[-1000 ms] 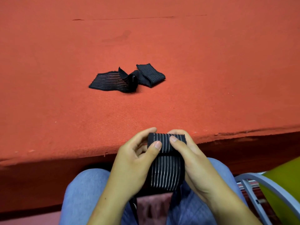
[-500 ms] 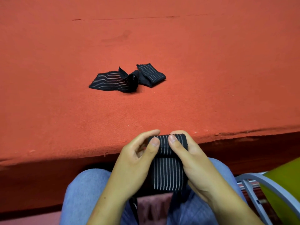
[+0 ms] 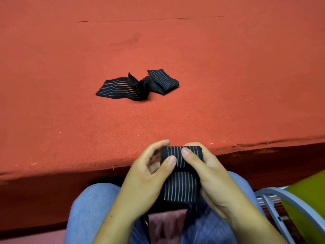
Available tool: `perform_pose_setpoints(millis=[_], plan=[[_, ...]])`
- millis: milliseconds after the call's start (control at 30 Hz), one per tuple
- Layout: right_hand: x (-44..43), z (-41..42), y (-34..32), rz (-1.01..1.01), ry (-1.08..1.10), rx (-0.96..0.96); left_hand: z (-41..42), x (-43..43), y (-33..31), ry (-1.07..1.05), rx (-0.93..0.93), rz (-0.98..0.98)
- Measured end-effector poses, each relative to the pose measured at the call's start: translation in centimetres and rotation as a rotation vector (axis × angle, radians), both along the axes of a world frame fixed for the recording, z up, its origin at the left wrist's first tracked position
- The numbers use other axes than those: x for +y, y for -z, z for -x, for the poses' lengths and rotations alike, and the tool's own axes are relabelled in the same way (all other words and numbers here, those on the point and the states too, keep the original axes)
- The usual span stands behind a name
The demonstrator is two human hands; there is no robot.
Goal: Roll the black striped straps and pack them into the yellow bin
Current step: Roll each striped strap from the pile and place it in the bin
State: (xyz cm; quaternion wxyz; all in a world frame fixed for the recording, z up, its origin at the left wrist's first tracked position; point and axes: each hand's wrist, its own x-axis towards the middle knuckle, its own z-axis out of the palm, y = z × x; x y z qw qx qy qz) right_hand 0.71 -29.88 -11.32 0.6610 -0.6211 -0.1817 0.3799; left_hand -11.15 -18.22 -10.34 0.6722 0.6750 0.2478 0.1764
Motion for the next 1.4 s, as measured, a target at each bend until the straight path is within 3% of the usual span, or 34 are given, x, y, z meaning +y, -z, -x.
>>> perform_pose_setpoints(millis=[467, 667, 867, 1000, 1200, 1400], plan=[[-0.3, -0.5, -0.3, -0.049, 0.003, 0.026, 0.1, 0.8, 0.9, 0.036, -0.018, 0.319], [-0.3, -0.6, -0.3, -0.078, 0.021, 0.028, 1.1, 1.4, 1.1, 0.162, 0.027, -0.012], [-0.8, -0.8, -0.6, -0.069, -0.028, -0.029, 0.6, 1.6, 0.4, 0.115, 0.025, 0.207], [-0.6, -0.6, -0.7, -0.087, -0.036, -0.05, 0.3, 1.4, 0.6, 0.112, 0.054, 0.088], [-0.8, -0.5, -0.7, -0.06, -0.092, -0.078, 0.0, 1.1, 1.2, 0.015, -0.005, 0.058], [-0.8, -0.5, -0.7, -0.04, -0.054, 0.087, 0.4, 1.1, 0.7, -0.006, -0.047, -0.005]])
